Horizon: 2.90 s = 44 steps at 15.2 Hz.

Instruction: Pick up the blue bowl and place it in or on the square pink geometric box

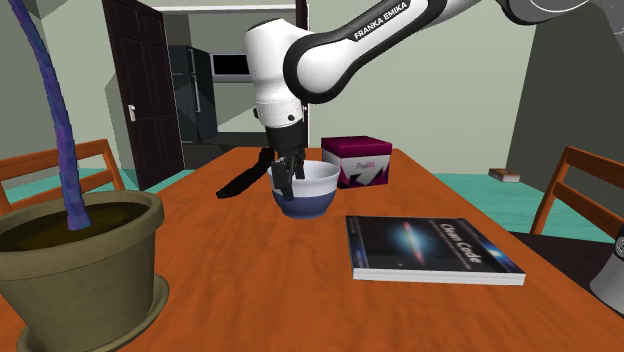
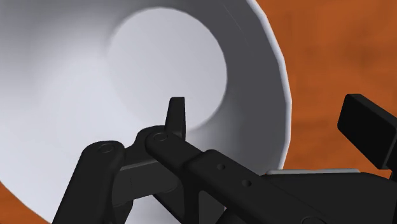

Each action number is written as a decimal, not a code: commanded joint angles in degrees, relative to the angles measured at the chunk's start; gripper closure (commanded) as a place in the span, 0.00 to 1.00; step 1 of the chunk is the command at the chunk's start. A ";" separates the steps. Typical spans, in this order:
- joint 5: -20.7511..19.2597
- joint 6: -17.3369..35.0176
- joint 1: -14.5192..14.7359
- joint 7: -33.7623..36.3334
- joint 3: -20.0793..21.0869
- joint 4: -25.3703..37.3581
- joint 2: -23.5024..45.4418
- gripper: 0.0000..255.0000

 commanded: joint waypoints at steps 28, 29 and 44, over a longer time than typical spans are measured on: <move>1.39 -11.07 0.18 -2.73 0.53 7.05 -4.35 1.00; 1.44 -11.75 0.20 -2.88 0.54 7.61 -4.48 1.00; 1.85 -22.89 0.95 -5.28 0.60 18.90 -4.60 1.00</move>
